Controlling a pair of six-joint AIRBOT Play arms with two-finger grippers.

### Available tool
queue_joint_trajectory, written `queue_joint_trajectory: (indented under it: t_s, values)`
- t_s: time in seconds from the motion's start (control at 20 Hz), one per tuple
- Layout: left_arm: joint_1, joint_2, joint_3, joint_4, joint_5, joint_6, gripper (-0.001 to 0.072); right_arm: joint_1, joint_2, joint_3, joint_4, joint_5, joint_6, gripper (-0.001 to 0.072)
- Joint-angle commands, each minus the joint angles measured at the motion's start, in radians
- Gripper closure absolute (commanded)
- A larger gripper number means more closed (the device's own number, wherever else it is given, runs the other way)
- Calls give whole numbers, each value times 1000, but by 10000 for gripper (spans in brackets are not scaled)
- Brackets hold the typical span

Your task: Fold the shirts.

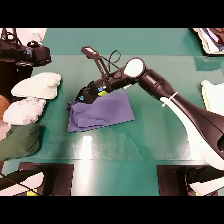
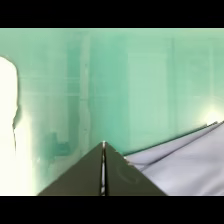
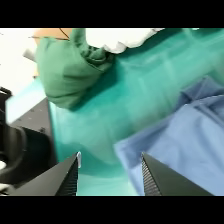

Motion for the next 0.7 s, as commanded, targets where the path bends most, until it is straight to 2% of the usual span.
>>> queue_joint_trajectory:
  t_s: [0.0,0.1,0.35,0.4,0.45,0.5,0.65]
  values:
    - [24,22,-1,15,-39,0,685,-56,23,10,-158,74,57,261]
    - [24,22,-1,15,-56,0,685,-155,82,-92,-207,90,82,261]
    - [24,22,-1,15,-76,0,686,-446,175,-414,-204,104,96,258]
    - [24,22,-1,15,-76,0,686,-496,169,-456,-199,113,96,242]
    - [24,22,-1,14,-76,0,686,-536,156,-494,-186,128,96,154]
    - [24,22,-1,14,-75,0,686,-570,134,-518,-160,140,96,116]
    - [21,22,-10,-9,-63,0,686,-590,27,-523,-34,183,95,118]
